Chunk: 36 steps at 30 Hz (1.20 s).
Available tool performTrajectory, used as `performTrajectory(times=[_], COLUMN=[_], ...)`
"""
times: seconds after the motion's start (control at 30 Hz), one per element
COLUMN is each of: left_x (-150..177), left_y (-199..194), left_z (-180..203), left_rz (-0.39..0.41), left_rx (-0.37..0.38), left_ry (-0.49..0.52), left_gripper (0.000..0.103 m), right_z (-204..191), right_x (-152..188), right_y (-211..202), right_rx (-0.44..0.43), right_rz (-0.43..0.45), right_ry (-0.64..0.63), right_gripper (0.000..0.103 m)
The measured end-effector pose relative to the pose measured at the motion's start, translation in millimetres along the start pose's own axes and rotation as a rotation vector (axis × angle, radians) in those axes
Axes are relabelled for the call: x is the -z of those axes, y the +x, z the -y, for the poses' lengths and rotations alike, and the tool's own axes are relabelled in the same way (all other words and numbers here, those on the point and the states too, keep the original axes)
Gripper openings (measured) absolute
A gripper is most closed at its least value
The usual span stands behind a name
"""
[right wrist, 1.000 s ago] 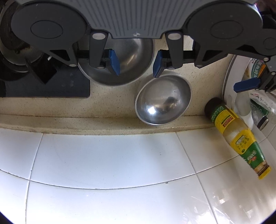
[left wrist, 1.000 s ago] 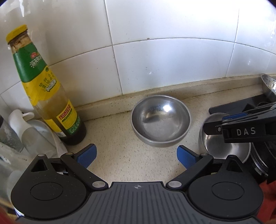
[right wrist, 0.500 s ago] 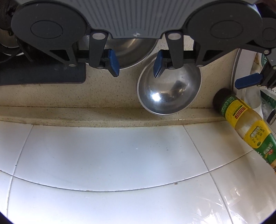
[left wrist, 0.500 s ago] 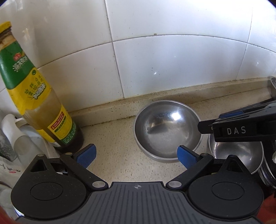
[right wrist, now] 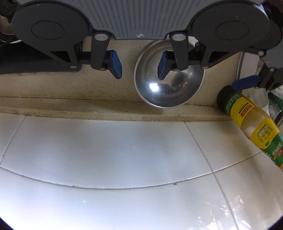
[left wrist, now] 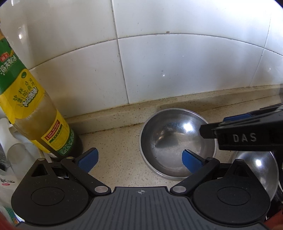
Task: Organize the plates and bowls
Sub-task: 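Move both tools to the steel bowl against the wall tiles, then close both tools on the rim of the steel bowl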
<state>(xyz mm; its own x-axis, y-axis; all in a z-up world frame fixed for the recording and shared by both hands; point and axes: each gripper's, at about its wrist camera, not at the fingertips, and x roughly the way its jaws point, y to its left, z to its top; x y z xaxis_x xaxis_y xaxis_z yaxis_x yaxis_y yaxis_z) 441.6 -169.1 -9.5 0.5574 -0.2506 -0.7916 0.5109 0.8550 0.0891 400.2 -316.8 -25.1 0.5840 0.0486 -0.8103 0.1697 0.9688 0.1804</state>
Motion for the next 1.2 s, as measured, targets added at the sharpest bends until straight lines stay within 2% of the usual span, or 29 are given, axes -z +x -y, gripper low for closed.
performTrajectory(times=[0.13,0.53,0.57,0.63,0.7,0.73,0.83,0.97,1.2], left_x=[-4.2,-2.0,-1.6,-0.2,0.8,1.4,2.8,1.5,1.5], left_y=[7.1,30.1,32.2,35.2,41.0,44.4,49.1,47.6,45.1], left_z=[-0.5,0.7,0.8,1.2,0.8,-0.2,-4.4,-1.2,-0.8], left_rz=[-0.001,-0.039,-0.041,-0.046,-0.071,-0.088,-0.093,-0.084,-0.066], left_rx=[-0.009,0.003,0.003,0.007,0.023,0.037,0.075,0.089,0.103], left_ry=[-0.004,0.001,0.002,0.006,0.008,0.003,-0.021,0.005,0.013], left_gripper=[0.102,0.101,0.099,0.087,0.069,0.066,0.062,0.049,0.044], right_z=[0.2,3.5,3.5,3.4,3.7,3.3,1.7,3.1,9.5], right_x=[-4.1,-3.6,-3.4,-2.9,-0.7,0.8,2.6,3.0,2.9], right_y=[16.1,46.7,48.6,52.4,57.1,58.2,58.3,57.5,54.0], right_rx=[0.022,-0.02,-0.024,-0.037,-0.042,-0.052,-0.066,-0.072,-0.087], right_rz=[-0.023,-0.101,-0.107,-0.121,-0.139,-0.141,-0.141,-0.143,-0.14], right_ry=[0.0,0.009,0.009,0.009,0.009,0.009,0.011,0.021,0.043], right_gripper=[0.043,0.042,0.04,0.035,0.031,0.03,0.029,0.028,0.023])
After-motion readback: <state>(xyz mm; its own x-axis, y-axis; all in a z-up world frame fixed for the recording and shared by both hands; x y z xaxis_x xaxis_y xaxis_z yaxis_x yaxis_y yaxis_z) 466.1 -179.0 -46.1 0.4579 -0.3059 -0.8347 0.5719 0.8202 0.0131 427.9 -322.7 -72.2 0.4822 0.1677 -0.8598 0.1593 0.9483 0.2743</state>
